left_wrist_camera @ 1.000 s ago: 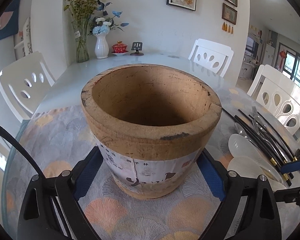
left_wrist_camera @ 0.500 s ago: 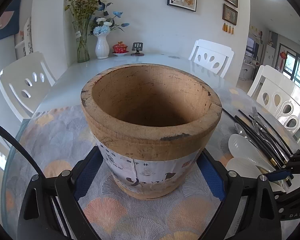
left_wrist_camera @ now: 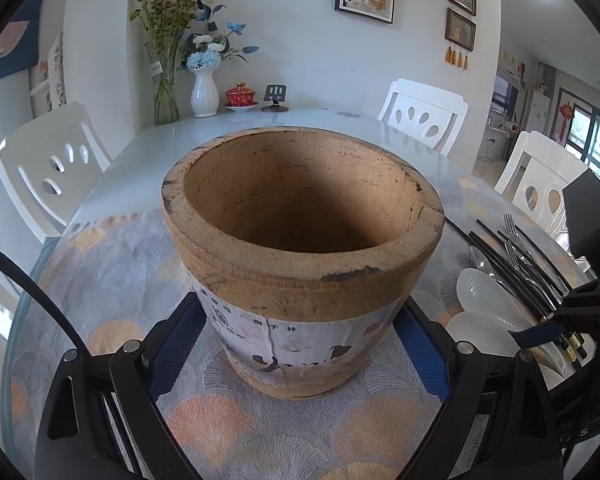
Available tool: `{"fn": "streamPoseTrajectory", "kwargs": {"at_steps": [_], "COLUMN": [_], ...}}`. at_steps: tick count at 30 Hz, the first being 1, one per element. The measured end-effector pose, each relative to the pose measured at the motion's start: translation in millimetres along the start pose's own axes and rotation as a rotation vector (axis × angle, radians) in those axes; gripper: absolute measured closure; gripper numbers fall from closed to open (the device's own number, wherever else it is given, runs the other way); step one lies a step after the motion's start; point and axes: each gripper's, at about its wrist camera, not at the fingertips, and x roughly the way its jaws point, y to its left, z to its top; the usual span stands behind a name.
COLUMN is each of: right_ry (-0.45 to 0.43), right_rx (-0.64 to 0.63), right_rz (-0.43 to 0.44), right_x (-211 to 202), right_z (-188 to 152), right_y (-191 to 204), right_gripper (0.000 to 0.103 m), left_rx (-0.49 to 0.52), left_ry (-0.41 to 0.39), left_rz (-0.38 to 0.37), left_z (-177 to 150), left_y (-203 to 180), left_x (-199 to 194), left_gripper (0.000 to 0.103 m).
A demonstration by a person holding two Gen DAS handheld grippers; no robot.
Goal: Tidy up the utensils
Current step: 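Close the right gripper on the handle of a white ceramic spoon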
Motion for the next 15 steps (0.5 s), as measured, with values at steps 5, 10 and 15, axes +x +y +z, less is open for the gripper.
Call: {"fn": "streamPoseTrajectory", "kwargs": {"at_steps": [5,10,15], "right_ry": [-0.037,-0.076,-0.195], "right_rx": [0.01,0.024,0.035], "right_rz": [0.01,0.04,0.094], "right_x": [-6.7,-18.3,-41.2], "right_z": [-5.1,-12.0,-22.1], "right_y": [-1.6,-11.6,-19.6], "right_gripper": [0.062,0.072,0.073], "left_rx": [0.001,-0.004,-0.004], "left_ry": [0.0,0.003,0.003], "left_rz": [0.001,-0.004,-0.004], "left_z": [0.0,0.2,0.3], "left_y": [-0.3,0.7,0.5], "left_x": [0.0,0.9,1.1], "left_gripper": [0.01,0.01,0.01]}}
